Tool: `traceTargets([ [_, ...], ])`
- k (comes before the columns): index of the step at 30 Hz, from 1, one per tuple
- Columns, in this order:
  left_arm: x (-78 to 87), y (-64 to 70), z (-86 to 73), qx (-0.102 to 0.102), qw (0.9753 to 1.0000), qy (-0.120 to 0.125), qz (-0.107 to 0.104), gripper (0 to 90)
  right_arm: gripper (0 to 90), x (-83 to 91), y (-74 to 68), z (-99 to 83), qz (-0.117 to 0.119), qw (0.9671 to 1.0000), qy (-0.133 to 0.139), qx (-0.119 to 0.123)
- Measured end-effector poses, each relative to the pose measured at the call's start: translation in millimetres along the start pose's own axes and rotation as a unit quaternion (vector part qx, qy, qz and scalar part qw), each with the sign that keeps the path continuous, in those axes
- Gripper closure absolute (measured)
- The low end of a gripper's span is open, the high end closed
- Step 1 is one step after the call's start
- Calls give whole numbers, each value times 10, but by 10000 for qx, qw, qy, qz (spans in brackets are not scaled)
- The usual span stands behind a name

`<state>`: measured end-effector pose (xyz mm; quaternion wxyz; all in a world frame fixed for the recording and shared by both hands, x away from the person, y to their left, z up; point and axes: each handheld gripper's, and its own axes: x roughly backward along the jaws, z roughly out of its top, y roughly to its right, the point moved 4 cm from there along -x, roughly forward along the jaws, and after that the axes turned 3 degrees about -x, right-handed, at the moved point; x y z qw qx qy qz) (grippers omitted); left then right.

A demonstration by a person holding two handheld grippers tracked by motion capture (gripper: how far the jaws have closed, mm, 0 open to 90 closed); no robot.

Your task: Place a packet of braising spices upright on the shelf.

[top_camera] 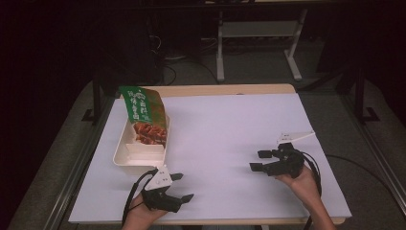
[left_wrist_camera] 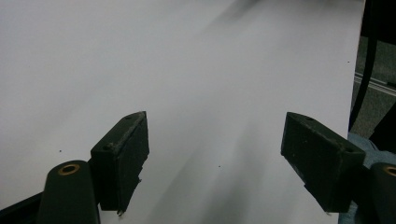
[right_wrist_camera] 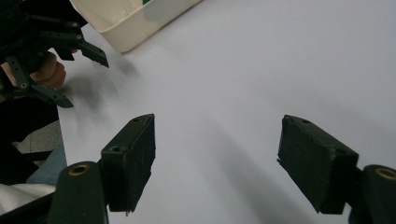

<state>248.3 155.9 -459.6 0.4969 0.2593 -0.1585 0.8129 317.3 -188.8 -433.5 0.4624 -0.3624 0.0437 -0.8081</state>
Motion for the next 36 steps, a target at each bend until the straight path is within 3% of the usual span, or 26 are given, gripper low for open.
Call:
traceTargets([
  [22,-15,-2,-9,39,10000,-13,-20,225,266,103,69,-386,-74,9997,-5,-245],
  [36,-18,27,-19,-11,10000,-44,-56,226,270,48,-8,-508,-210,9997,-70,-70],
])
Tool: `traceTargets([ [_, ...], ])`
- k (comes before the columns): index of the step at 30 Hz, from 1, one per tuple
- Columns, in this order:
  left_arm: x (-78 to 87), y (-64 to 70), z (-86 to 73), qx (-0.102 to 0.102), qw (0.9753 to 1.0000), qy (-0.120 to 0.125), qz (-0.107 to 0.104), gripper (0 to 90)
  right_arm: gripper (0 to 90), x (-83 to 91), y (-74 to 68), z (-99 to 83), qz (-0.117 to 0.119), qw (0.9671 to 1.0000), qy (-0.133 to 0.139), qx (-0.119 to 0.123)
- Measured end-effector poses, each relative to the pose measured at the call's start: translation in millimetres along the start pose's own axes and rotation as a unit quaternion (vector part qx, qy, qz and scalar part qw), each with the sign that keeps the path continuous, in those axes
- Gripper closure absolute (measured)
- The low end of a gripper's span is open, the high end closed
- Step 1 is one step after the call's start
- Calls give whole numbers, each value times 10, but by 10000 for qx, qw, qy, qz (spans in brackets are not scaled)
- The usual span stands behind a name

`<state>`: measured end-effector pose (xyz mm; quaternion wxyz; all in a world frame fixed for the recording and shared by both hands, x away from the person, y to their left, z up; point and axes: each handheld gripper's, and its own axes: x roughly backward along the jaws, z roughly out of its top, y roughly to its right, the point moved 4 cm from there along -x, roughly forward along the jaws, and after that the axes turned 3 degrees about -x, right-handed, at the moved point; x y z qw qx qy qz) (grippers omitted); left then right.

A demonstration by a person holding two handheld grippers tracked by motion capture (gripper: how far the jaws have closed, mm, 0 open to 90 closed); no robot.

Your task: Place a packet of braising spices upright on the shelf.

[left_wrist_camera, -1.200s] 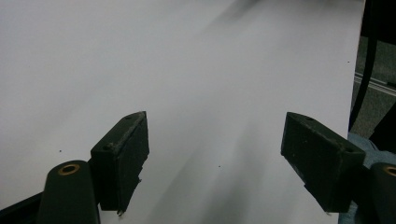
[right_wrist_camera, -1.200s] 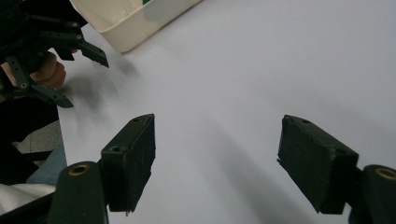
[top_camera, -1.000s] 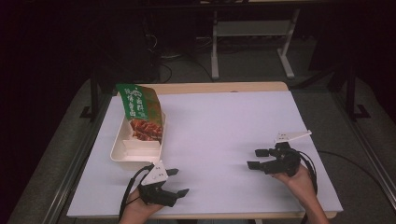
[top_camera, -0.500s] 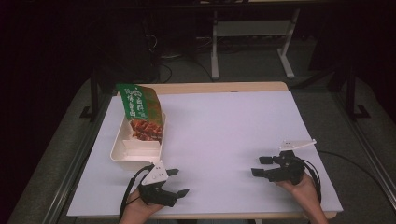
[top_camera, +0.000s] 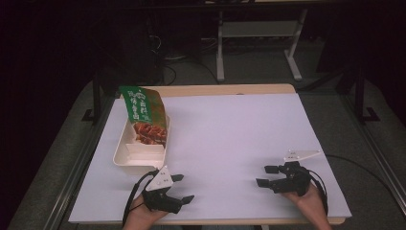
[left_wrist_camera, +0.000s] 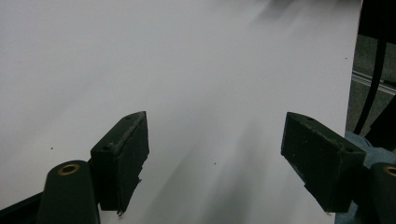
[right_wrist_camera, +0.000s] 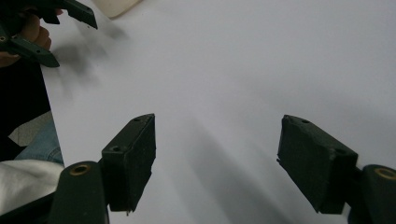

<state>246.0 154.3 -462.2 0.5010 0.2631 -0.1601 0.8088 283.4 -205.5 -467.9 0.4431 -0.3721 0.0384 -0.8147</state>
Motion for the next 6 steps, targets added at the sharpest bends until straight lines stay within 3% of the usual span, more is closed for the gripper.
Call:
traceTargets([
  [6,-26,33,-6,-53,10000,-40,-26,226,270,-37,-75,1,-14,9999,77,101],
])
